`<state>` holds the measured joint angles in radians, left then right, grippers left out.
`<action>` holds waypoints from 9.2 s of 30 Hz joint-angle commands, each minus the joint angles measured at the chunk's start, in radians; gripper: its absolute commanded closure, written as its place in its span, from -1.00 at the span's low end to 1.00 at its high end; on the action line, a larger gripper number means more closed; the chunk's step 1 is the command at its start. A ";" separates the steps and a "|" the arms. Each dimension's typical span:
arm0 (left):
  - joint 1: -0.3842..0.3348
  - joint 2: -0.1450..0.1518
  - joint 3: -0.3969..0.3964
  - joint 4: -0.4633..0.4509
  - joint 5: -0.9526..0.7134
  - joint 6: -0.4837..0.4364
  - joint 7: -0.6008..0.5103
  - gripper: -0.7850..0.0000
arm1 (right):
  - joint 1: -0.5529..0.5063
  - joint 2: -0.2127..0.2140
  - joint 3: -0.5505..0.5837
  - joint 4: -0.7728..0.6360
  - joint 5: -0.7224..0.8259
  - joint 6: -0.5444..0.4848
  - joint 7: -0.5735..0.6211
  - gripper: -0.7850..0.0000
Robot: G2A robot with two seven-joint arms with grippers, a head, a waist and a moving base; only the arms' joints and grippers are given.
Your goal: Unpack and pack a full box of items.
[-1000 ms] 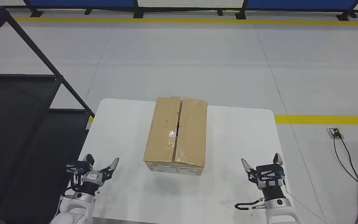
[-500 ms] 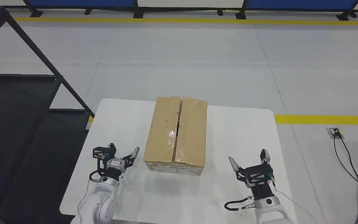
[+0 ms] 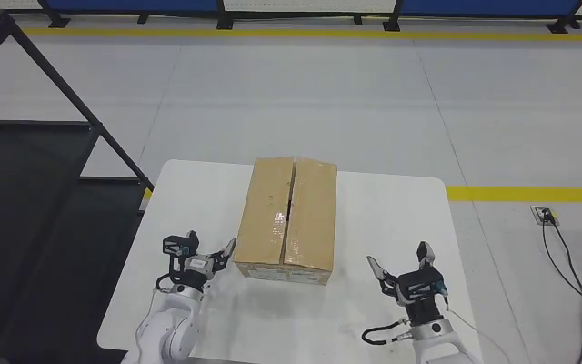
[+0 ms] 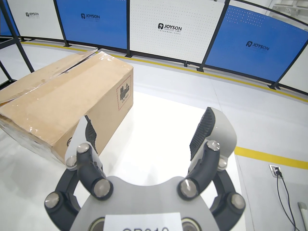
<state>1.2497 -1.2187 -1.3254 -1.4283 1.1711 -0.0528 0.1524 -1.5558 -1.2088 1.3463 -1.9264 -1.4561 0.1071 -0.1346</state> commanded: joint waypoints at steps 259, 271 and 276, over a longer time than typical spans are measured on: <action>-0.174 -0.071 -0.033 0.133 0.043 -0.150 0.123 -1.00 | 0.645 0.011 0.101 0.746 1.337 -0.862 0.979 1.00; -0.164 -0.069 -0.051 0.137 0.056 -0.109 0.115 -1.00 | 0.628 0.021 0.044 0.708 1.414 -0.929 1.017 1.00; -0.167 -0.068 -0.067 0.155 0.047 -0.092 0.111 -1.00 | 0.624 0.027 0.015 0.693 1.459 -0.968 1.047 1.00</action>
<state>1.0836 -1.2871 -1.3891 -1.2774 1.2199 -0.1475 0.2642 -0.9314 -1.1833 1.3671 -1.2307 -0.0050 -0.8528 0.9073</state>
